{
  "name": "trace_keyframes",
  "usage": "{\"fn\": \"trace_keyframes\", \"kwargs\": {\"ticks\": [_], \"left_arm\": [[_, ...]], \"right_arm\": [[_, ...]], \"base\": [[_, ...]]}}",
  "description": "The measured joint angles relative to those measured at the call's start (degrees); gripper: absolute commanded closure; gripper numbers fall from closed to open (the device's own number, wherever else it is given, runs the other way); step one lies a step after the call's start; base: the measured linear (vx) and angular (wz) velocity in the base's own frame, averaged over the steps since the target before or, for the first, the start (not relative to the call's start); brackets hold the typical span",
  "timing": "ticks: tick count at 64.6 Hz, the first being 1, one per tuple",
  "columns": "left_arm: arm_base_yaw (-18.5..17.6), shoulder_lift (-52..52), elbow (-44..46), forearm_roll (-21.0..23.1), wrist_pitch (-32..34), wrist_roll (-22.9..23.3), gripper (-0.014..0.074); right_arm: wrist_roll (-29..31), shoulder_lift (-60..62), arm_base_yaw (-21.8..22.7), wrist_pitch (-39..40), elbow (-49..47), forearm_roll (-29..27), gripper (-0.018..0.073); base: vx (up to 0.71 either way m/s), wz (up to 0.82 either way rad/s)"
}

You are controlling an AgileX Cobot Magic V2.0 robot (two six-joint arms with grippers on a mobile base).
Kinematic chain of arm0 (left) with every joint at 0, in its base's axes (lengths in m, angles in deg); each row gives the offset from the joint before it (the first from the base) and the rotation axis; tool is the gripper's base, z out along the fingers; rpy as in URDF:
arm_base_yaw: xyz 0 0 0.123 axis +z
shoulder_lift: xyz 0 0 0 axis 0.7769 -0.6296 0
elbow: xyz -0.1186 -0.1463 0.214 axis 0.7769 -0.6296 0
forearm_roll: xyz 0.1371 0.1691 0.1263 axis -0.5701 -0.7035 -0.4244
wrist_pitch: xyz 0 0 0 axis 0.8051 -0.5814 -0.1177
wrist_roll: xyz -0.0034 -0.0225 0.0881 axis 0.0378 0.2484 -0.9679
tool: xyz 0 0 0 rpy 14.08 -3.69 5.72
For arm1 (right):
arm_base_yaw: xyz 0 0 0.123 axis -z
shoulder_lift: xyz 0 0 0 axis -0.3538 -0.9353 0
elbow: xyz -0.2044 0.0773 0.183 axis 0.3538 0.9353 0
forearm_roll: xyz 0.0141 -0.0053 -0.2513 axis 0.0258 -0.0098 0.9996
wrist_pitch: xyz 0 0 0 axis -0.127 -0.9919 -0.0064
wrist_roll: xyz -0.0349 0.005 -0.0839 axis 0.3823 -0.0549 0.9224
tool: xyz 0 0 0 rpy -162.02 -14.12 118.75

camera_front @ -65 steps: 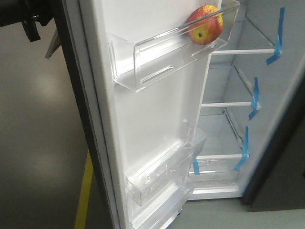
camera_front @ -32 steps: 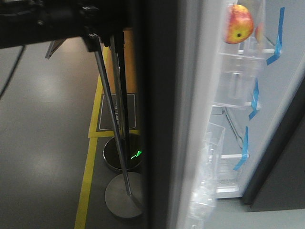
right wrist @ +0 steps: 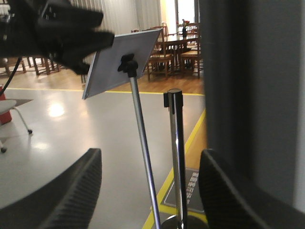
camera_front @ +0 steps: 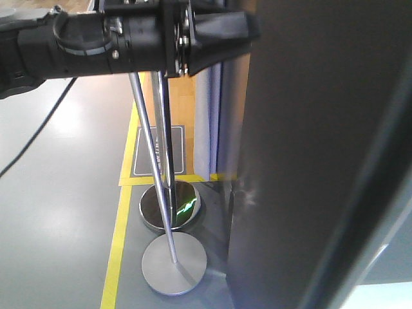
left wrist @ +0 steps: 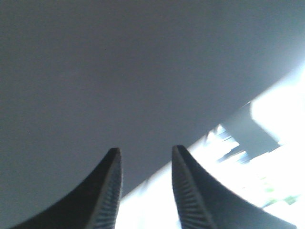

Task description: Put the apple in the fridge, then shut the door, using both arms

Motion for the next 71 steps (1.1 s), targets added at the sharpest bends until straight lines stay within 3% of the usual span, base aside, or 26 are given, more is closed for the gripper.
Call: {"fn": "trace_keyframes", "kwargs": {"ticks": [13, 37, 49, 71], "left_arm": [[2.0, 0.0, 0.0, -10.0, 0.4, -0.1, 0.0344], [6.8, 0.0, 0.0, -13.7, 2.5, -0.1, 0.0344], [10.8, 0.0, 0.0, -19.4, 6.0, 0.0, 0.0344], [16.7, 0.0, 0.0, -28.3, 9.6, 2.0, 0.0344]], "right_arm": [[0.4, -4.1, 0.0, 8.4, -1.1, -0.2, 0.0121], [3.3, -35.9, 0.0, 22.8, -19.4, 0.3, 0.0121], [3.8, -50.7, 0.0, 26.2, -29.9, 0.1, 0.0121], [3.9, -65.2, 0.0, 39.0, -37.9, -1.6, 0.0121]], "base": [[0.00, 0.00], [0.00, 0.00], [0.00, 0.00], [0.00, 0.00]]}}
